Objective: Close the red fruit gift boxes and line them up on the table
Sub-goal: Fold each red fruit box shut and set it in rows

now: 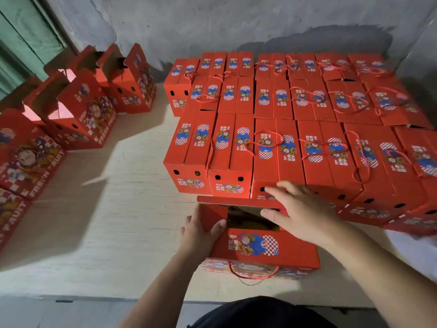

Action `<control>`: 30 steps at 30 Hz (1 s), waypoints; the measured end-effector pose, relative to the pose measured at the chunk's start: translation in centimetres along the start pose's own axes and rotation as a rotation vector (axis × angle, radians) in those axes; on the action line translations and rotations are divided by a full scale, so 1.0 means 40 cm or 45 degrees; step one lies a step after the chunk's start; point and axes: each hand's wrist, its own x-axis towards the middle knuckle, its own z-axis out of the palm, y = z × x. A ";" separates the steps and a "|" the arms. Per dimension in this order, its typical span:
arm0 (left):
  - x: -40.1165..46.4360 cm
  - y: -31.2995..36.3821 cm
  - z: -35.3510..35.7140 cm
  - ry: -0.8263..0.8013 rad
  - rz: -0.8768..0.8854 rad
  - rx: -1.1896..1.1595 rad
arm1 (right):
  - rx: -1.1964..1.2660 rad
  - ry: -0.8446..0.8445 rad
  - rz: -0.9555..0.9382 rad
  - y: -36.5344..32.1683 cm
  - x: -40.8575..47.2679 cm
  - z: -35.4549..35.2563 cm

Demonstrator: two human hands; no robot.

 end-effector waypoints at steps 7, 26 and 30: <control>-0.026 -0.036 -0.048 -0.505 0.112 -0.715 | -0.309 -0.311 -0.169 0.029 -0.022 0.119; 0.006 -0.031 -0.048 -0.091 0.478 0.180 | -0.245 -0.127 -0.280 0.042 0.006 0.177; 0.041 -0.004 -0.078 0.020 0.700 0.840 | -0.251 -0.170 -0.282 0.044 0.008 0.182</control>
